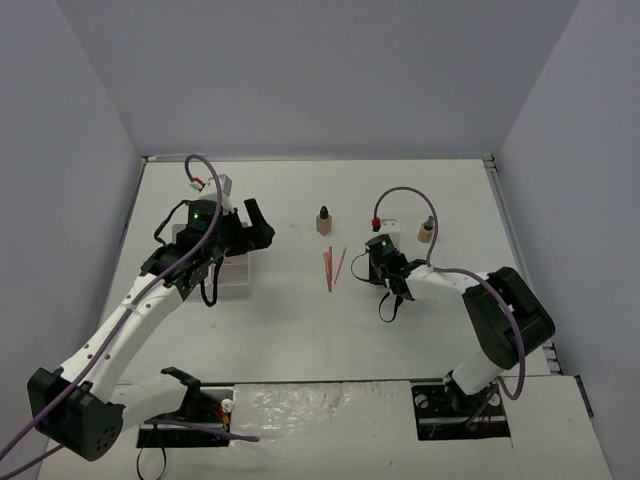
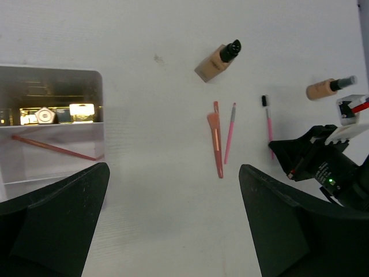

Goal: Organize the makeup

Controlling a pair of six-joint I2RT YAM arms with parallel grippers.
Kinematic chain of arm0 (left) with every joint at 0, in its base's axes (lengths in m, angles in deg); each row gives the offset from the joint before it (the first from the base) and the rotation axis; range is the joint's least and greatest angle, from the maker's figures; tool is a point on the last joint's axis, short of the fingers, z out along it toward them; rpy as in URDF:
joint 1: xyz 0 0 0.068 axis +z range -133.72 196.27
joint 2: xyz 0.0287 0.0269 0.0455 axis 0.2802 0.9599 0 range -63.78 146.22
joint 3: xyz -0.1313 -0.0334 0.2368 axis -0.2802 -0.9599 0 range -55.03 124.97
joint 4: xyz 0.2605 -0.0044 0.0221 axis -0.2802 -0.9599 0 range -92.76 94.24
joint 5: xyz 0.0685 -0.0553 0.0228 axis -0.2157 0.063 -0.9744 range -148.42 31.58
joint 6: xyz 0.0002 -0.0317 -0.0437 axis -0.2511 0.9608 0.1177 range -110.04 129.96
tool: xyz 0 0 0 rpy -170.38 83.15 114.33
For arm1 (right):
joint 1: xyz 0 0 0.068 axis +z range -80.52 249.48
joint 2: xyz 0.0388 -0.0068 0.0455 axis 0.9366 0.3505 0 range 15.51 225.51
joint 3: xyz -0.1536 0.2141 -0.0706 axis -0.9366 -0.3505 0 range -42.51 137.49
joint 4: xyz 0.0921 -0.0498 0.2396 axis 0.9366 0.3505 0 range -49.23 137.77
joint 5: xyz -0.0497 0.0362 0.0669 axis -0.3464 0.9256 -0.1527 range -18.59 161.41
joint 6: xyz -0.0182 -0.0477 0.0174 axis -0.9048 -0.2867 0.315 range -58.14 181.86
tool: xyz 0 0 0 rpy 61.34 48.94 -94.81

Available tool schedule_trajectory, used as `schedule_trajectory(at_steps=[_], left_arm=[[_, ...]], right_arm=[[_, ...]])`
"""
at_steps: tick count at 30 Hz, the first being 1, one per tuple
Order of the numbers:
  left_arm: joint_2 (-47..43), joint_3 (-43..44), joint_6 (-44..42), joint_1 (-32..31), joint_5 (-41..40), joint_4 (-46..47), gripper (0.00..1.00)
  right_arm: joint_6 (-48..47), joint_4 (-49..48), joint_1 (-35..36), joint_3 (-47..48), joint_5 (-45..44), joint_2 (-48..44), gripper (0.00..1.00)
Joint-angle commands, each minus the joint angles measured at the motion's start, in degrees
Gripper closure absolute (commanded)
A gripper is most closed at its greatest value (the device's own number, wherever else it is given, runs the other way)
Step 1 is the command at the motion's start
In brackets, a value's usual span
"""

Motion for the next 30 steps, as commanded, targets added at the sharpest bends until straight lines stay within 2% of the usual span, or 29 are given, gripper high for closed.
schedule_trajectory(at_steps=[1, 6, 10, 16, 22, 30], left_arm=[[1.8, 5.1, 6.0, -2.4, 6.9, 5.8, 0.06], [4.2, 6.9, 8.1, -7.3, 6.9, 8.1, 0.06], [6.3, 8.7, 9.6, -10.5, 6.0, 10.0, 0.06], [8.6, 11.0, 10.5, -13.0, 4.0, 11.7, 0.06], [9.9, 11.8, 12.7, -14.2, 0.4, 11.6, 0.07], [12.8, 13.5, 18.2, -15.1, -0.8, 10.3, 0.19]], right_arm=[[-4.7, -2.3, 0.6, -2.5, 4.6, -12.2, 1.0], [-7.0, -5.6, 3.2, -3.9, 12.1, -23.4, 1.0], [-7.4, -7.7, 8.1, -2.8, 14.4, -28.2, 1.0], [-5.1, -11.3, 10.4, -0.6, 20.9, -29.5, 1.0], [-4.3, -12.2, 11.2, 0.6, 22.4, -29.6, 1.0], [-4.2, -13.5, 11.7, 0.9, 22.7, -29.5, 1.0]])
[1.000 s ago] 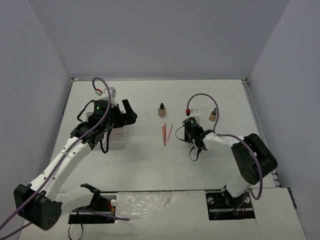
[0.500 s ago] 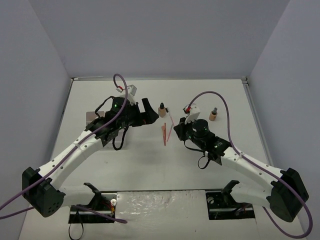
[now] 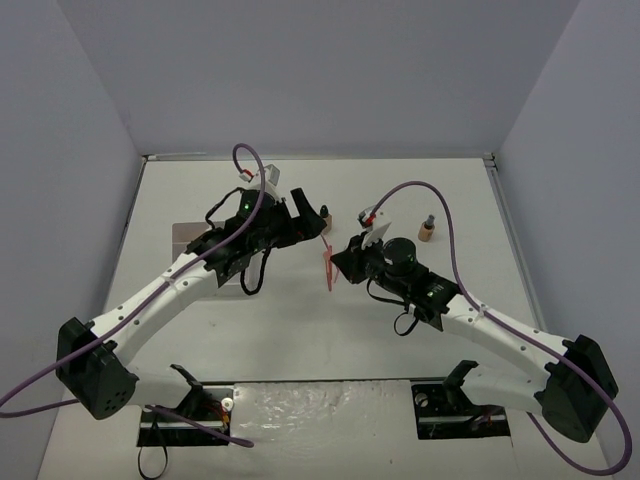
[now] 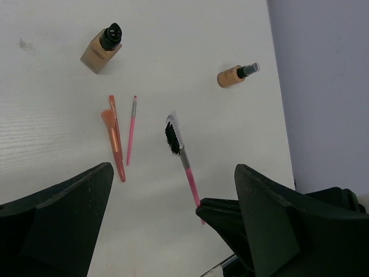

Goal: Organize the makeup

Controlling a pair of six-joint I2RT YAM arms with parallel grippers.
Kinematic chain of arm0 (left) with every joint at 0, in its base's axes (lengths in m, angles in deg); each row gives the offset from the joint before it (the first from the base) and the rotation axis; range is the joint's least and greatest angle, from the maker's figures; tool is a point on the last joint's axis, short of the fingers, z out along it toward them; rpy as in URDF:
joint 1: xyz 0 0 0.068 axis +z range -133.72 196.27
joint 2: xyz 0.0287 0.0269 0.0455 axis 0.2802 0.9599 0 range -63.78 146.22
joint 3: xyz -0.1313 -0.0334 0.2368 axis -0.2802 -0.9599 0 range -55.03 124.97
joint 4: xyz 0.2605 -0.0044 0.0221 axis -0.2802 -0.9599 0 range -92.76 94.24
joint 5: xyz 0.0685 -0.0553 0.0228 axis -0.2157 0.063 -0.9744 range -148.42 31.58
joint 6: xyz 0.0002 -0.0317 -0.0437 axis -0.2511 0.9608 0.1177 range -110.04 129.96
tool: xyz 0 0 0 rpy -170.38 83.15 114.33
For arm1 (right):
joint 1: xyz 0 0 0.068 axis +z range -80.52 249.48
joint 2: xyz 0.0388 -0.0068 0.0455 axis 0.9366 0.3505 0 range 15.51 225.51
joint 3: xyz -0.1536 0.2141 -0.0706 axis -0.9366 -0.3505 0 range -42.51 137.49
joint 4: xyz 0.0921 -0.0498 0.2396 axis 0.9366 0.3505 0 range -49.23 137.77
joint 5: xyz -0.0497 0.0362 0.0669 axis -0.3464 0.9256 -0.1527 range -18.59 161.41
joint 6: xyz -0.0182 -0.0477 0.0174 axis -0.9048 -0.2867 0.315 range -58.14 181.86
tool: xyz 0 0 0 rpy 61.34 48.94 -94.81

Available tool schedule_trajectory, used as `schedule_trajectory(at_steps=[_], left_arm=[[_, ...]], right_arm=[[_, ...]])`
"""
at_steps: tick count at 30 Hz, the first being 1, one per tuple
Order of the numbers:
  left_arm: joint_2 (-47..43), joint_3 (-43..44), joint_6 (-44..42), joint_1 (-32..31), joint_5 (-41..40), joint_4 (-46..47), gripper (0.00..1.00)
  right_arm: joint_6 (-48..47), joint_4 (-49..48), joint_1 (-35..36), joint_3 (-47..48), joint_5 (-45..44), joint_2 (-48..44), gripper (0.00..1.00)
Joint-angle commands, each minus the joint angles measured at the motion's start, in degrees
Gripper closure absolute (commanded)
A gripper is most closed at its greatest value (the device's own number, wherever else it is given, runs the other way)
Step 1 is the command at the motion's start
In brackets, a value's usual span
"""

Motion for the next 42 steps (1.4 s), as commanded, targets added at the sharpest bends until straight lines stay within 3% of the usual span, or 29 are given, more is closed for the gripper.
schedule_trajectory(at_steps=[1, 6, 23, 25, 28, 30, 34, 36, 42], left_arm=[[1.2, 5.1, 4.9, -1.2, -1.2, 2.7, 0.21], [2.7, 5.5, 7.4, -1.9, -1.2, 3.4, 0.34], [4.5, 4.8, 9.9, -2.1, -0.6, 4.1, 0.99], [4.2, 4.3, 9.8, -2.0, -0.7, 4.6, 1.0], [3.1, 3.3, 8.6, -2.0, -2.2, 5.3, 1.0], [1.6, 2.6, 6.3, -2.0, -4.0, 5.4, 1.0], [-2.3, 0.2, -2.6, -1.9, -10.5, 4.4, 1.0], [-4.4, -1.6, -6.6, -1.9, -15.7, 5.3, 1.0], [-12.7, -10.2, -23.5, -0.6, -32.1, 9.8, 1.0]], right_arm=[[0.2, -5.6, 0.5, 3.4, 1.1, -0.8, 1.0], [0.2, -6.7, 0.9, 3.6, 1.2, -0.2, 1.0], [0.0, -7.8, 2.1, 4.4, 0.9, 2.1, 1.0], [0.0, -7.6, 2.1, 4.6, 0.9, 2.3, 0.99], [0.0, -6.7, 2.1, 4.6, 0.0, 2.0, 0.76], [-0.1, -5.8, 2.1, 4.6, -1.2, 1.4, 0.53], [-1.0, -2.6, 2.0, 5.1, -3.2, 0.8, 0.25], [-1.3, -0.7, 2.0, 5.0, -4.7, 0.6, 0.15], [-0.7, 4.3, 1.7, 4.5, -12.9, 0.7, 0.0]])
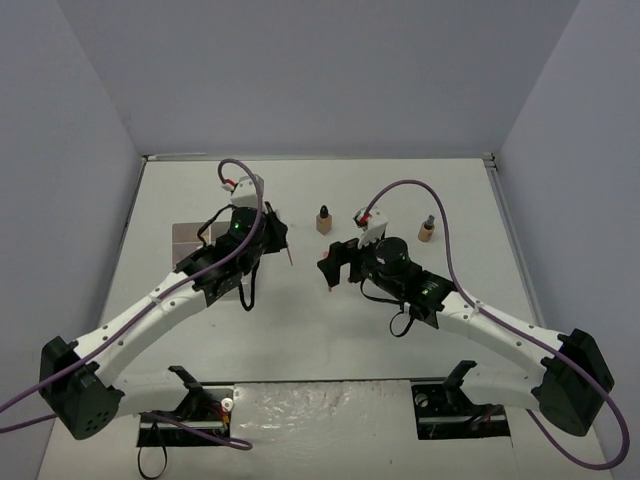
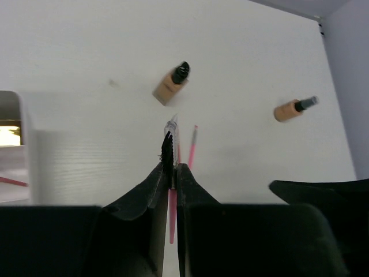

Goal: Organize the makeup

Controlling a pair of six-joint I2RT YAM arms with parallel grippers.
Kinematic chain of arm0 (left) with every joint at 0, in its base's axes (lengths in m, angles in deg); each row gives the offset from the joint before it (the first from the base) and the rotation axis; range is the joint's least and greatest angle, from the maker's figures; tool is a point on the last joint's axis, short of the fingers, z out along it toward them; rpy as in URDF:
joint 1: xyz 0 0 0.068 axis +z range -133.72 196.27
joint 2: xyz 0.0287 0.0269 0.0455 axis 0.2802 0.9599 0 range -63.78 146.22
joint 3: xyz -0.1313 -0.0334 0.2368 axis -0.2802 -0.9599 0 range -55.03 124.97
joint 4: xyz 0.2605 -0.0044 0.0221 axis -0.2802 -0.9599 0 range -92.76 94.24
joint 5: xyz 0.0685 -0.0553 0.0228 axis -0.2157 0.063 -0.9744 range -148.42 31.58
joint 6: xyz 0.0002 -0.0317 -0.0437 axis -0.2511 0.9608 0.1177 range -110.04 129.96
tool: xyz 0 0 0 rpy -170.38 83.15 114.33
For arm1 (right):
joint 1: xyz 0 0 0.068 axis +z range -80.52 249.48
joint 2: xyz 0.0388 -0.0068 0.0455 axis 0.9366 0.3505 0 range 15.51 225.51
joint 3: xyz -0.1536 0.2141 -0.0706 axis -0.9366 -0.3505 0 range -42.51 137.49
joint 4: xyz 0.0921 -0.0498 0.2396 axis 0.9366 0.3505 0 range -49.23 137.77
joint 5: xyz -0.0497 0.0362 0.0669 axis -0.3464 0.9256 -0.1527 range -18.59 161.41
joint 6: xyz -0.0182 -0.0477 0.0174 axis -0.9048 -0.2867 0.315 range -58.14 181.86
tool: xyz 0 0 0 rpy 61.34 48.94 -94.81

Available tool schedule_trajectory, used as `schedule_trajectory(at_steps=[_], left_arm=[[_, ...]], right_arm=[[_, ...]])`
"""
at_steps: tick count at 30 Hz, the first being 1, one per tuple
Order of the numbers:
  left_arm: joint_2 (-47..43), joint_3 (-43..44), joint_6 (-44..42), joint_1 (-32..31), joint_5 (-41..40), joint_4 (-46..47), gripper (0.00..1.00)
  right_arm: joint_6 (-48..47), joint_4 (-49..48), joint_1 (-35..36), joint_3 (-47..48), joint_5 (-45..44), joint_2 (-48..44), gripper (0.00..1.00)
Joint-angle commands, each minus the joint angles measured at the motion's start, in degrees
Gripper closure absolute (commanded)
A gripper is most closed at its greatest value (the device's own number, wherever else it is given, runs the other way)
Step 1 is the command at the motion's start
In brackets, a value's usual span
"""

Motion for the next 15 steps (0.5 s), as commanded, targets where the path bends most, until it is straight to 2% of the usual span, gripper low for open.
schedule_trajectory(at_steps=[1, 4, 8, 15], left_arm=[[-7.0, -4.8, -16.2, 1.7, -15.9, 9.0, 1.0], [-8.7, -9.1, -21.1, 5.2, -15.1, 14.3, 1.0], [-9.2, -13.0, -22.4, 12.3, -10.9, 21.3, 1.0], [-6.4, -17.3, -27.2, 16.3, -8.4, 33.1, 1.0]], right_arm=[[-0.4, 1.9, 0.1, 2.5, -7.0, -1.0, 0.0], [-0.1, 3.0, -0.1, 2.5, -7.5, -0.2, 0.0], [0.1, 3.3, -0.1, 2.1, -7.3, 0.8, 0.0], [-0.5, 3.5, -0.3, 2.0, -6.7, 2.3, 0.0]])
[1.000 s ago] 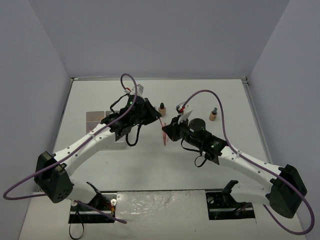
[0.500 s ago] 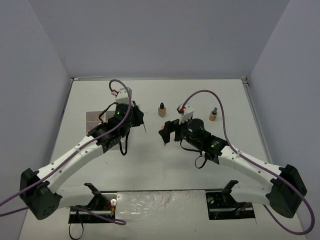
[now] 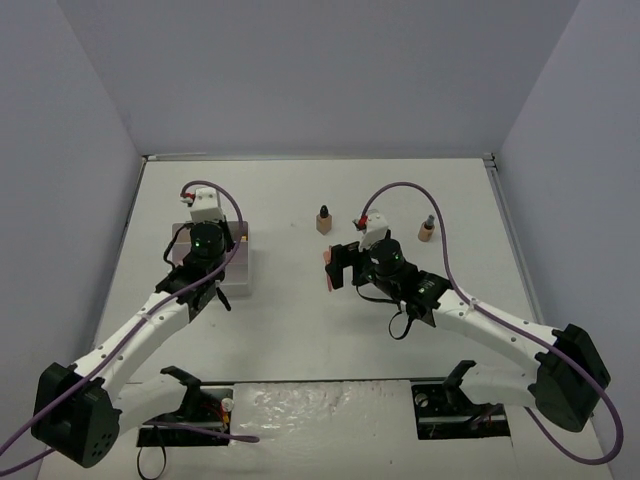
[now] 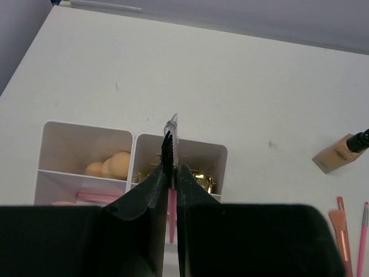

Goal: Organize the makeup

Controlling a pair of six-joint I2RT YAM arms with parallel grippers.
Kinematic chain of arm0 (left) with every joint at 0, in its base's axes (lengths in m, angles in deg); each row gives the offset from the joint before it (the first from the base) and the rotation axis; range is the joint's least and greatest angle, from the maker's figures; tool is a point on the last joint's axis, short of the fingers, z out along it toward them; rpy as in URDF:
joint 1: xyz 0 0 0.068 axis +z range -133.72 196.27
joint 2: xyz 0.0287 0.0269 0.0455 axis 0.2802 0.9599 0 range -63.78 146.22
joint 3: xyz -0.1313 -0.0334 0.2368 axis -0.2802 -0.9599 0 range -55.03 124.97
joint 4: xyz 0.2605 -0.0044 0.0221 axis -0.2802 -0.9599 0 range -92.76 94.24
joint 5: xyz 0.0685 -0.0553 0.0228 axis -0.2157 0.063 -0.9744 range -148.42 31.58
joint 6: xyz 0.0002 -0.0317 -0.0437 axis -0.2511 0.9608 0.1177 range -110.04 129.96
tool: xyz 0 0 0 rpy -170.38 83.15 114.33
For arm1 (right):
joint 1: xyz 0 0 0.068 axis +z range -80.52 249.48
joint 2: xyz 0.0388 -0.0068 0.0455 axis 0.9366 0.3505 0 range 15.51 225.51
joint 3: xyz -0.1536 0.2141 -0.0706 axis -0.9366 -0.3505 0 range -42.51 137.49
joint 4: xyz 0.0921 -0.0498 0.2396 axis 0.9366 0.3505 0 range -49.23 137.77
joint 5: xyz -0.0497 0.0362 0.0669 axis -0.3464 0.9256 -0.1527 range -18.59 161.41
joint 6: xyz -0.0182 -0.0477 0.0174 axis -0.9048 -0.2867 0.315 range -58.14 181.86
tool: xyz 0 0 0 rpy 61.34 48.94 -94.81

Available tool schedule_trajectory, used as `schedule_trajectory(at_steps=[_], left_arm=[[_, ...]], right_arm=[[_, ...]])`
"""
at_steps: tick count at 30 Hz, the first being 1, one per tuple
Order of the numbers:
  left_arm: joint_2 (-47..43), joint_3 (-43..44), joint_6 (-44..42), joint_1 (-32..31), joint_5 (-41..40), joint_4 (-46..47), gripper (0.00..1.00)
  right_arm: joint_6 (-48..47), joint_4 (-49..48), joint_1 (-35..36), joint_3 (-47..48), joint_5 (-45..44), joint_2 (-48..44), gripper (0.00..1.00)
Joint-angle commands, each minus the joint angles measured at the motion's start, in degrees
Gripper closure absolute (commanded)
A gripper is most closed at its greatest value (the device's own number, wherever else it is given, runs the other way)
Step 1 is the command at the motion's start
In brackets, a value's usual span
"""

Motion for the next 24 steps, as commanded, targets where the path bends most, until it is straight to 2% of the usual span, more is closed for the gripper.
schedule_trajectory(at_steps=[1, 6, 11, 13, 21, 24], left_arm=[[1.4, 1.1, -4.8, 1.4, 2.0, 13.8, 1.0], [2.9, -1.1, -3.9, 1.8, 2.5, 16.6, 0.99], [4.0, -4.3, -1.9, 1.8, 1.0, 17.9, 0.86], [4.0, -4.6, -1.4, 1.8, 1.0, 17.7, 0.85], [0.6, -4.8, 1.0, 1.8, 0.7, 12.3, 0.53], [-2.3, -3.2, 1.9, 1.8, 0.3, 6.5, 0.36]], right_arm=[[-0.5, -2.0, -0.2, 2.0, -1.5, 0.9, 0.0], [-0.1, -1.9, -0.5, 1.7, -2.5, 2.1, 0.0], [1.3, -1.5, -1.1, 2.3, -4.4, 4.8, 0.0], [1.7, -1.5, -1.3, 2.7, -5.1, 5.9, 0.0], [5.1, -1.0, -1.5, 5.2, -11.1, 13.0, 0.04], [6.2, -0.8, -1.6, 6.8, -12.4, 16.2, 0.07]])
